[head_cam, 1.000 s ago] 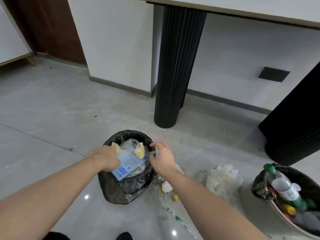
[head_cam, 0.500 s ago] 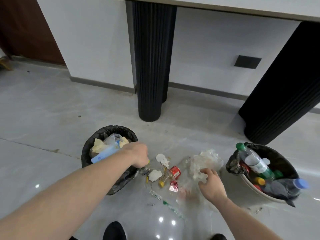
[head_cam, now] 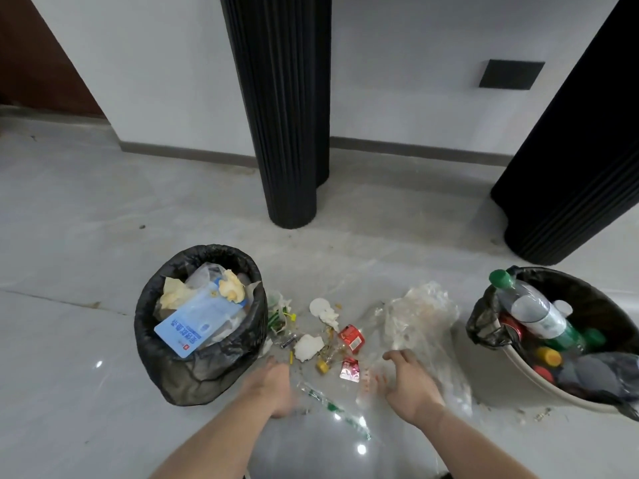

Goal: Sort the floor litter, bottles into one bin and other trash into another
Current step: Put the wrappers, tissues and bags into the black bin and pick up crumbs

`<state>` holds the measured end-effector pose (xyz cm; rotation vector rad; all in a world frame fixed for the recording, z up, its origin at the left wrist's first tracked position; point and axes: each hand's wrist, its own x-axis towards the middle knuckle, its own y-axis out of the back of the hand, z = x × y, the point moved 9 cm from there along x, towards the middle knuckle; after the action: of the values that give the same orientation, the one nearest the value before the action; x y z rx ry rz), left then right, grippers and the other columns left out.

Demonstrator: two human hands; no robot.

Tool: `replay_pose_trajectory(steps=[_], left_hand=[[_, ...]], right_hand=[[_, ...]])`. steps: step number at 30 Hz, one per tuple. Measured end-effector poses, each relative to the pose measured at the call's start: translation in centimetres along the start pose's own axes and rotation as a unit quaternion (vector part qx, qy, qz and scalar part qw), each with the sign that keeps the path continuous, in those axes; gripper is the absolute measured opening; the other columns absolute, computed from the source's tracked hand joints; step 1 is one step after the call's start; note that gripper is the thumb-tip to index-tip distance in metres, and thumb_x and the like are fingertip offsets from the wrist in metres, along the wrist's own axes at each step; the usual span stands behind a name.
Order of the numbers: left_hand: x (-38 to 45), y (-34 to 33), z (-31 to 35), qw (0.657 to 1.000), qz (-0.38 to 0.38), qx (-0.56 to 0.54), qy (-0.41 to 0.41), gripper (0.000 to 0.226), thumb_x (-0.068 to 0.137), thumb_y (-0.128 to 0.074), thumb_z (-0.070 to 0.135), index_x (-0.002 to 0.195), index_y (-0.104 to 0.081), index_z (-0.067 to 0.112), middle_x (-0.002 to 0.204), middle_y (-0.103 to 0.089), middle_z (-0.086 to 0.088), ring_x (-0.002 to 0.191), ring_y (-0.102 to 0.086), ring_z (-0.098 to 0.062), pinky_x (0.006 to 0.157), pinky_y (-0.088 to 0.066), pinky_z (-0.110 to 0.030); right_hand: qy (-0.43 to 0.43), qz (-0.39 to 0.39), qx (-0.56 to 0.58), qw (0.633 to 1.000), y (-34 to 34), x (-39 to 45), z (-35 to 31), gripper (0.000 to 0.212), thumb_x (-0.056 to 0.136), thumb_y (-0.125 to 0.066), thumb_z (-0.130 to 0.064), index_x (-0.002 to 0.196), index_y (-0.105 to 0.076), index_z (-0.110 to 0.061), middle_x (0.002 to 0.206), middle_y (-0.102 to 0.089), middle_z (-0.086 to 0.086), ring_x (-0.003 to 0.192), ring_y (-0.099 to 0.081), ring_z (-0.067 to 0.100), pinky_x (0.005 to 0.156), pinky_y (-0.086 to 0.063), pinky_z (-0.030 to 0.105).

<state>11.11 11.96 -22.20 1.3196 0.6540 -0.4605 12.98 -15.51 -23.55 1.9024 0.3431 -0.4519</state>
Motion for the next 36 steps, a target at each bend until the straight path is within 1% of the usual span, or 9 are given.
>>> replay_pose_trajectory(steps=[3,8,12,15,20,24,29,33,36], left_hand=[[1.6,0.2,0.6,0.999,0.016,-0.042,-0.016,0.053,0.090,-0.060,0.031,0.141,-0.049,0.019,0.156,-0.032,-0.002,0.131,-0.053,-0.025,0.107,-0.043,-0.035],[4.1,0.6,0.5,0.997,0.041,-0.064,-0.032,0.042,0.091,-0.061,0.026,0.132,-0.055,0.023,0.139,-0.040,0.001,0.120,-0.057,-0.020,0.100,-0.047,-0.032],[5.2,0.4,-0.6,0.996,0.051,-0.067,-0.027,0.039,0.092,-0.058,0.028,0.131,-0.056,0.028,0.139,-0.040,0.005,0.122,-0.056,-0.017,0.099,-0.048,-0.032],[5.4,0.1,-1.1,0.996,0.051,-0.067,-0.035,0.031,0.089,-0.058,0.026,0.120,-0.059,0.031,0.133,-0.043,0.008,0.117,-0.058,-0.015,0.094,-0.048,-0.029],[5.4,0.7,-0.4,0.994,0.058,-0.061,-0.074,0.029,0.084,-0.059,0.021,0.110,-0.065,0.033,0.119,-0.048,0.011,0.114,-0.059,-0.012,0.100,-0.047,-0.029],[4.1,3.1,0.4,0.990,0.084,-0.062,-0.095,0.026,0.084,-0.058,0.023,0.106,-0.067,0.034,0.117,-0.050,0.011,0.108,-0.061,-0.014,0.096,-0.049,-0.033],[1.0,8.1,2.4,0.983,0.115,-0.026,-0.138,0.010,0.084,-0.059,0.025,0.088,-0.060,0.034,0.106,-0.049,0.008,0.111,-0.061,-0.019,0.092,-0.048,-0.031],[-2.6,13.8,5.3,0.975,0.122,0.061,-0.173,0.030,0.082,-0.060,0.026,0.110,-0.064,0.035,0.124,-0.053,0.007,0.115,-0.059,-0.018,0.095,-0.047,-0.029],[-5.9,17.8,7.5,0.968,0.126,0.100,-0.193,0.027,0.083,-0.057,0.030,0.108,-0.062,0.038,0.126,-0.054,0.008,0.110,-0.061,-0.020,0.093,-0.050,-0.031]], right_hand=[[0.050,-0.013,-0.019,0.998,-0.6,2.3,-2.4,0.058,0.095,-0.055,-0.026,0.150,-0.037,-0.026,0.153,-0.031,-0.004,0.135,-0.041,0.024,0.109,-0.040,0.034],[0.120,-0.043,-0.103,0.986,-3.5,6.4,-6.9,0.083,0.089,-0.060,-0.005,0.157,-0.022,-0.033,0.164,-0.014,-0.007,0.126,-0.052,0.032,0.111,-0.042,0.040],[0.162,-0.109,-0.149,0.969,-7.7,8.0,-8.3,0.093,0.081,-0.066,0.005,0.159,-0.023,-0.024,0.168,0.003,-0.006,0.127,-0.056,0.036,0.105,-0.049,0.042],[0.164,-0.134,-0.157,0.965,-9.7,8.0,-8.3,0.082,0.087,-0.064,0.002,0.157,-0.028,-0.024,0.168,0.002,-0.007,0.126,-0.056,0.040,0.108,-0.047,0.048],[0.159,-0.134,-0.172,0.963,-8.6,6.6,-9.3,0.079,0.085,-0.065,0.005,0.154,-0.034,-0.017,0.164,-0.015,0.004,0.123,-0.056,0.044,0.106,-0.047,0.055],[0.199,-0.092,-0.157,0.963,-5.1,5.3,-10.6,0.068,0.083,-0.067,0.002,0.143,-0.041,-0.017,0.151,-0.031,0.008,0.117,-0.059,0.043,0.096,-0.053,0.051],[0.237,0.011,-0.100,0.966,3.4,1.4,-12.4,0.042,0.095,-0.060,-0.028,0.133,-0.046,-0.021,0.133,-0.051,0.010,0.110,-0.061,0.041,0.088,-0.048,0.045],[0.219,0.113,0.008,0.969,13.6,-2.5,-11.8,0.028,0.091,-0.060,-0.042,0.110,-0.054,-0.023,0.111,-0.061,0.006,0.099,-0.062,0.037,0.084,-0.051,0.045],[0.202,0.205,0.066,0.956,22.5,-5.8,-9.7,0.021,0.086,-0.068,-0.039,0.090,-0.057,-0.021,0.091,-0.061,0.000,0.081,-0.059,0.024,0.079,-0.051,0.040]])
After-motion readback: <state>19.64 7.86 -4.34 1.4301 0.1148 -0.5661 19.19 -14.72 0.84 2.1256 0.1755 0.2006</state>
